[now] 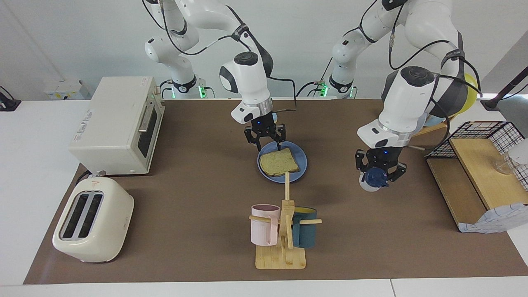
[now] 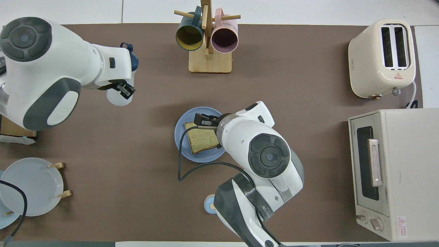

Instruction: Put bread on plate and add seasoning

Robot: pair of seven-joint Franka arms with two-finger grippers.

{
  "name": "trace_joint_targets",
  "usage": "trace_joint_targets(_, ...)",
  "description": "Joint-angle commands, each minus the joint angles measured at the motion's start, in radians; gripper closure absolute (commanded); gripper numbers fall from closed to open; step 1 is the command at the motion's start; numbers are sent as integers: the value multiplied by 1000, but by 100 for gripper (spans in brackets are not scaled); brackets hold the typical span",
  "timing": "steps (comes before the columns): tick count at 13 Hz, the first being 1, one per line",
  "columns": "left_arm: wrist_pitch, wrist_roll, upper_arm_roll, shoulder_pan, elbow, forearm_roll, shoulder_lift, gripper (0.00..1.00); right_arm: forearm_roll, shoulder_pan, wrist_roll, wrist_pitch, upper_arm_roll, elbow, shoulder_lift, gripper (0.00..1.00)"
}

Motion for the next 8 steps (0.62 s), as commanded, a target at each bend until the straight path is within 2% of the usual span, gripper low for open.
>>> trace_joint_targets(1,-120,43,-115,8,-19,-16,-14,100,5,0,-8,1,5,-3,-14,0)
trace_joint_targets(5,-137,49,-216,5,-96,-17,6,100,11,-14,-76,-31,8,23,-56,0)
trace_joint_targets(8,-105,161,-230,10,-102,-20,73,100,191,-47,-94,-257,5,138,-64,0)
